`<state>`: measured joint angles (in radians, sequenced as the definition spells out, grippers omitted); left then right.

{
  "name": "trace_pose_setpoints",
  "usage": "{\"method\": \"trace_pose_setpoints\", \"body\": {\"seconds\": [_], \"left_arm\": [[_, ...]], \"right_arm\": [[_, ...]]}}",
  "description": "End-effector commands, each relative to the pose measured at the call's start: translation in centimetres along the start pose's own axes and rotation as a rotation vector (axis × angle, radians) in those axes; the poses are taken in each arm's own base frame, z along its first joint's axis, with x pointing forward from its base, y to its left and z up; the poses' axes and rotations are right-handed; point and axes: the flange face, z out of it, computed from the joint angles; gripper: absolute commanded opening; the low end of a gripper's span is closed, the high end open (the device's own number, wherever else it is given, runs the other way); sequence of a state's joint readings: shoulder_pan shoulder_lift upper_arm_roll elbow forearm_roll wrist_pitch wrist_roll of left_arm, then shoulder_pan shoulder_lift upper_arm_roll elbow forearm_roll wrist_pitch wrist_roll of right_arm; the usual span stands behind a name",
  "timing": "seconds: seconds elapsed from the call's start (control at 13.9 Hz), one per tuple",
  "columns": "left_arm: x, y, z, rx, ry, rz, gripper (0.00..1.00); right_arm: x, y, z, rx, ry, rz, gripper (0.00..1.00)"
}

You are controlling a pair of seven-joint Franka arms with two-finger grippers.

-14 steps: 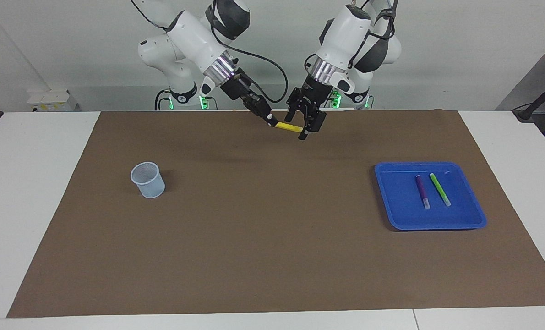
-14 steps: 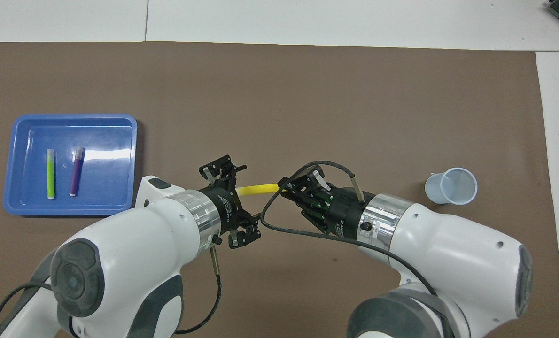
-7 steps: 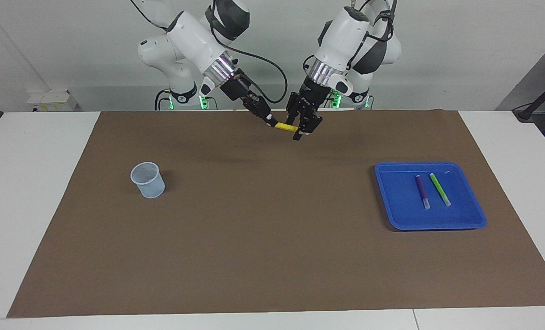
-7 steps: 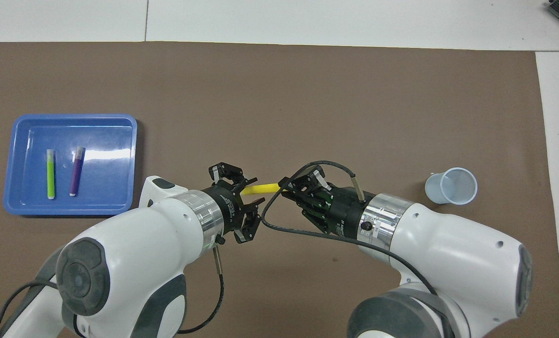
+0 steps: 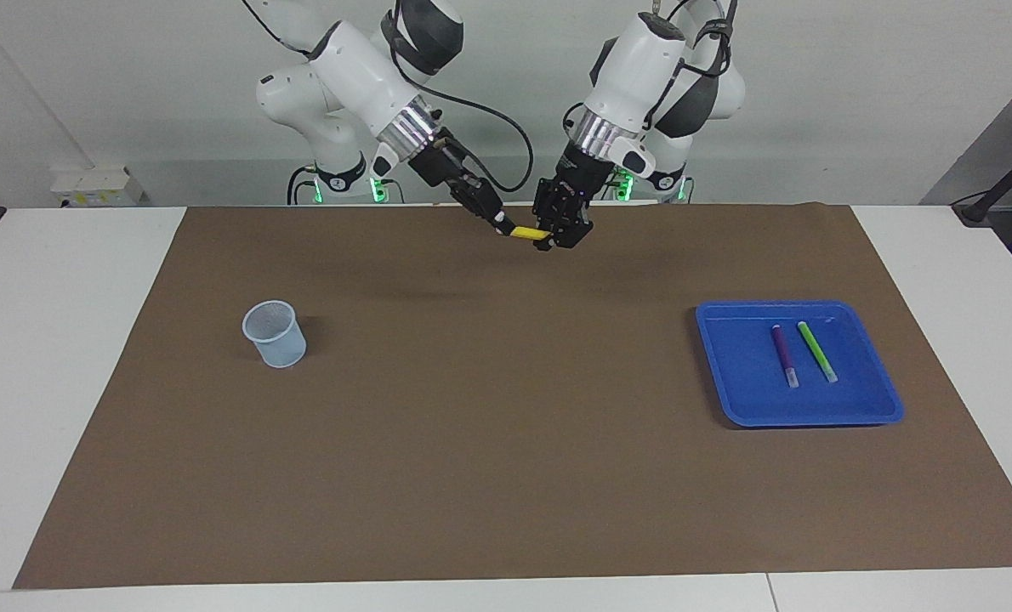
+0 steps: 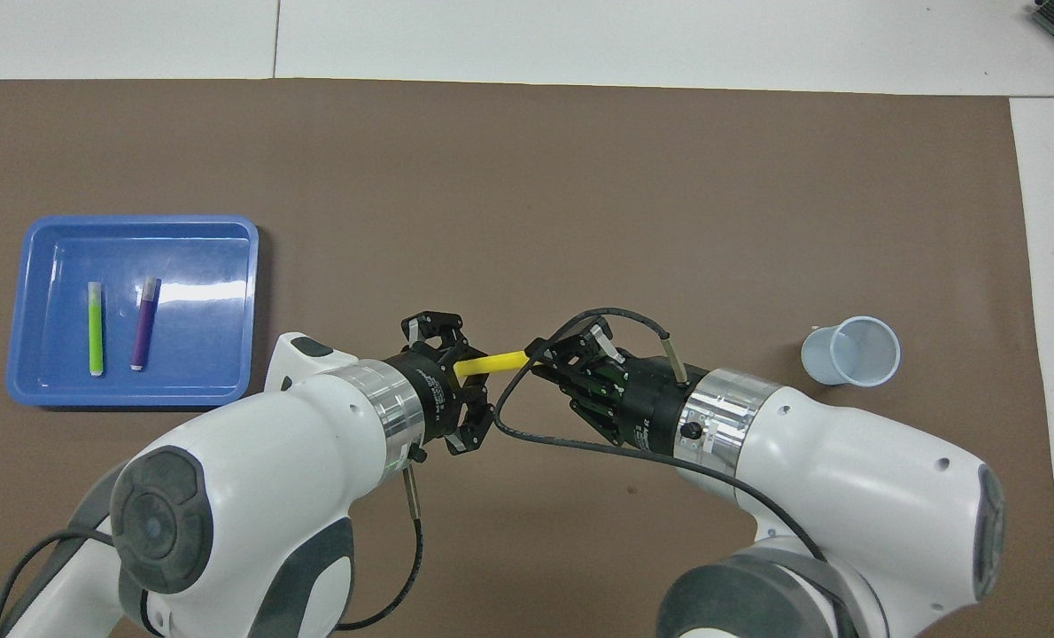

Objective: Right arm passes pens to left for tray arrangement
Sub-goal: 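Close the left gripper on the yellow pen's free end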

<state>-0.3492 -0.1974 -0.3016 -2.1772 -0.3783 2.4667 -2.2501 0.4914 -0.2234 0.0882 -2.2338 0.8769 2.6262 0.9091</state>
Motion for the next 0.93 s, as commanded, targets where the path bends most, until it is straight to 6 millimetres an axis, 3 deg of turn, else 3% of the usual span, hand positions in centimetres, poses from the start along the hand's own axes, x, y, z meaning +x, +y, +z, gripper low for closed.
{"method": "trace_pose_setpoints", "body": {"seconds": [0.0,0.07,0.22,0.29,0.86], "left_arm": [[-0.53,-0.83,-0.21,0.022,0.015,-0.003,0.00],[-0.83,-1.30,-0.11,0.029,0.014,0.005,0.00],[-0.80,-1.35,-0.08,0.032,0.017,0.005,0.00],[-0.80,-1.35,-0.08,0.032,0.017,0.006,0.00],[-0.74,-1.29,-0.08,0.033,0.018,0.002,0.00]], "right_arm": [[0.69,0.20,-0.86,0.003,0.017,-0.004,0.00],[0.61,0.01,-0.97,0.007,0.016,-0.006,0.20],[0.71,-0.07,-0.94,0.008,0.016,0.000,0.95],[0.68,-0.14,-0.98,0.009,0.017,-0.002,1.00],[1.46,0.04,-1.13,-0.023,-0.004,-0.053,1.00]]}}
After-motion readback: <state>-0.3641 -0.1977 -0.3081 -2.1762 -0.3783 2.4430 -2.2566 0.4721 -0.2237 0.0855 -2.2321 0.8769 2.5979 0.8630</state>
